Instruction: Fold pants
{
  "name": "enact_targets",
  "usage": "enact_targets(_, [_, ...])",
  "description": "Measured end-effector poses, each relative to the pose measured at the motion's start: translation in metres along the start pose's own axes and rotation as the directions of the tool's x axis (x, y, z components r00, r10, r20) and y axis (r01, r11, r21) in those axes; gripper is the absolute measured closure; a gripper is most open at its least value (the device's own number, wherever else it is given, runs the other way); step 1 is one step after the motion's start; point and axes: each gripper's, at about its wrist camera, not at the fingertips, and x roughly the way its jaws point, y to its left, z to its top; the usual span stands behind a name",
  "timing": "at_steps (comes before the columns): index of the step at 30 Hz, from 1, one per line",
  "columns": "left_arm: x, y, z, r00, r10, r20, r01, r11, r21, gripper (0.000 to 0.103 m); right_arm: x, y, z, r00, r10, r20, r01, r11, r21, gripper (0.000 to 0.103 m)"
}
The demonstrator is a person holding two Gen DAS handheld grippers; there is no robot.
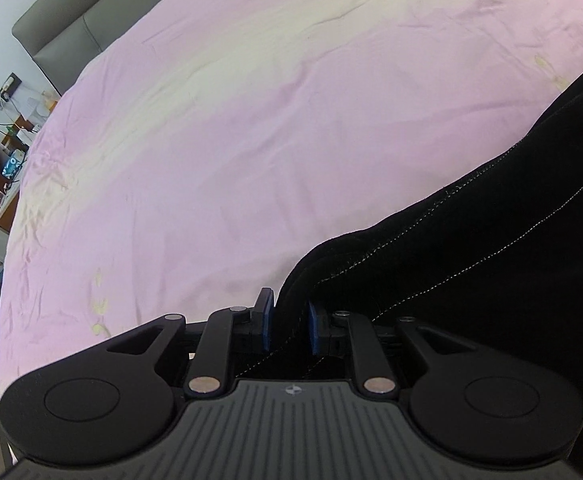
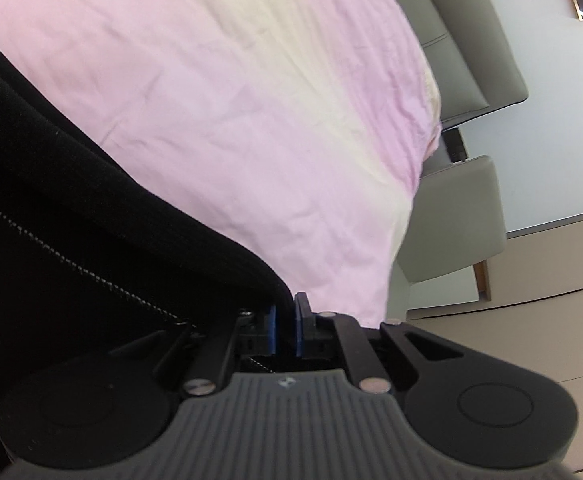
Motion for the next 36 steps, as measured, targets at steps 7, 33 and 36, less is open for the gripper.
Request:
enact_targets(7, [-0.001,0.022,-0.009,1.000,0.001,0.018,0.000,0.998,-0.066,0.033,0.012,0.015,0.001,1.000,-0.019,-0.020,0.019,1.000,0.015,0.063])
enact_targets(33, [-0.096,0.095,-0.188,0.976,-0.217,0.002,0.177,0.789,-0.589,0.023,-0.217,0.108,-0.064,0.870,0.468,0.157,-0.493,0.837,0.238,0.027])
enact_targets(36, [-0.074,0.102,-0.213,0.945,-0.318,0.079,0.265,0.600,-0.755,0.022,-0.220,0.134,-0.057,0.861,0.490,0.139,-0.509,0.834,0.215,0.027])
